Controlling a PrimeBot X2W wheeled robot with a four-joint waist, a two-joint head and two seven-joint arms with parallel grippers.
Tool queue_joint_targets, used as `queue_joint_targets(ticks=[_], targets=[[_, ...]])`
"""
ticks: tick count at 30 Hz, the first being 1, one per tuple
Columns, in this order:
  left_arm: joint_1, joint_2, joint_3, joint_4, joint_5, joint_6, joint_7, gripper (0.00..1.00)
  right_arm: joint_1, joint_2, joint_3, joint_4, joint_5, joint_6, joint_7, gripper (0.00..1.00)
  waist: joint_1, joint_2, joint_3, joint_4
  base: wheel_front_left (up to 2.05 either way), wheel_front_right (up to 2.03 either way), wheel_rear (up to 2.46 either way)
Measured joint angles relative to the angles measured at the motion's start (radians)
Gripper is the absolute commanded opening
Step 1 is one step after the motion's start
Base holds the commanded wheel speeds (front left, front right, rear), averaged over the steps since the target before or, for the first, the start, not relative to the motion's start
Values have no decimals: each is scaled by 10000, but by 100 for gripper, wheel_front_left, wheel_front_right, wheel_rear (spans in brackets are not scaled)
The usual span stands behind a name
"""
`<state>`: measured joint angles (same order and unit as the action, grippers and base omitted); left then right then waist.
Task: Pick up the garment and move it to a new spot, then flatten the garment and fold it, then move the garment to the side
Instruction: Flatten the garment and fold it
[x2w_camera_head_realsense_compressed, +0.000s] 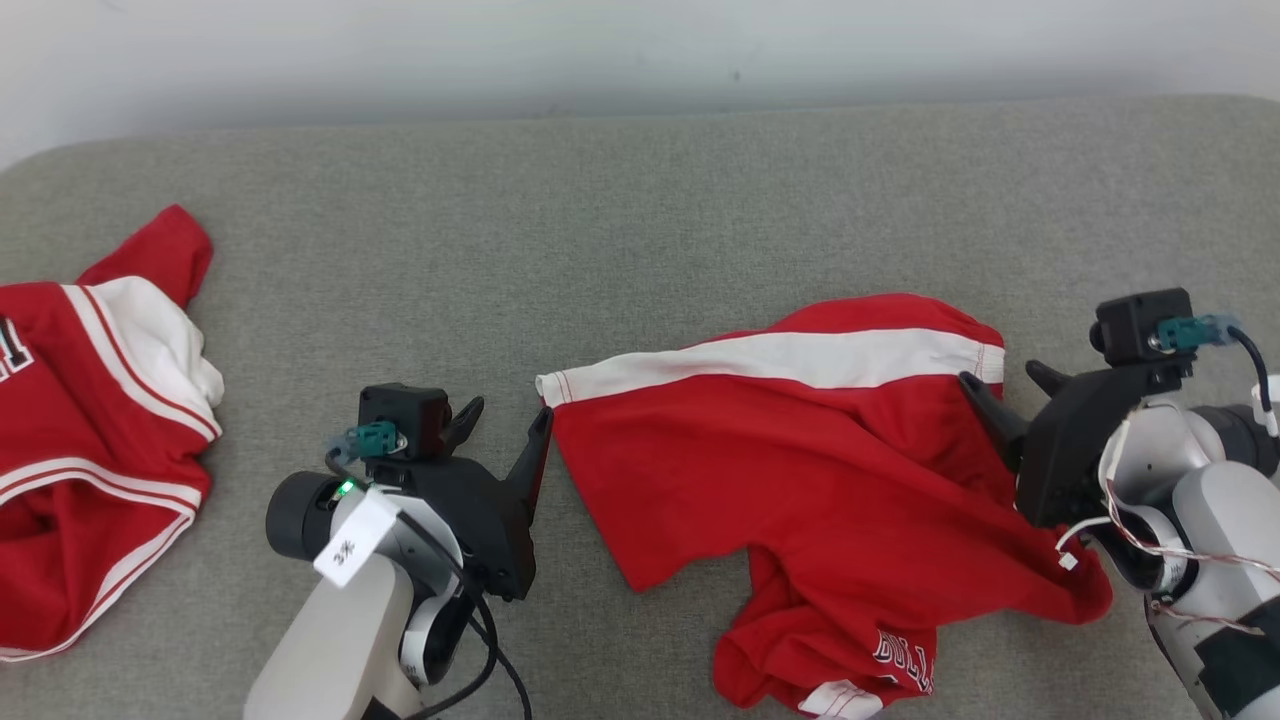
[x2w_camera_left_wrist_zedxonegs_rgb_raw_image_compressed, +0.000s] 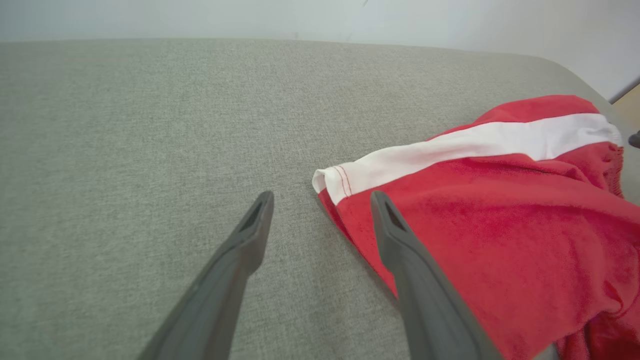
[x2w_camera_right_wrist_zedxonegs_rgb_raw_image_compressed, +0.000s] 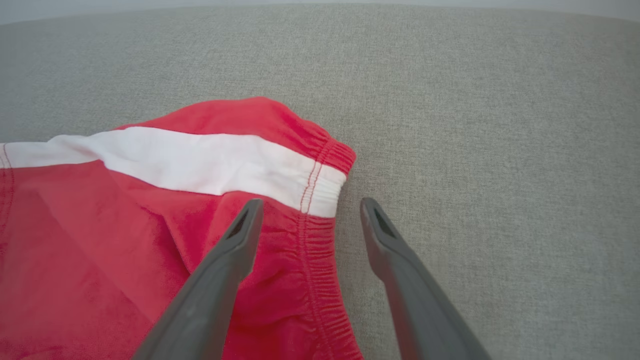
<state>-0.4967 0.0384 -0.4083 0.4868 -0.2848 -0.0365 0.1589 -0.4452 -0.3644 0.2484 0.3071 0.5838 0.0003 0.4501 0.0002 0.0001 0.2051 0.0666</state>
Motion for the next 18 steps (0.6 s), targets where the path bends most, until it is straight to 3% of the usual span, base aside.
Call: queue_joint_targets(ticks=[18], targets=[[-1573,-40,-965,1979,-1350,203,376,100,-1566,761,550,1971,-385,242,-217,100,-1,0,812,-384,0,0,0]])
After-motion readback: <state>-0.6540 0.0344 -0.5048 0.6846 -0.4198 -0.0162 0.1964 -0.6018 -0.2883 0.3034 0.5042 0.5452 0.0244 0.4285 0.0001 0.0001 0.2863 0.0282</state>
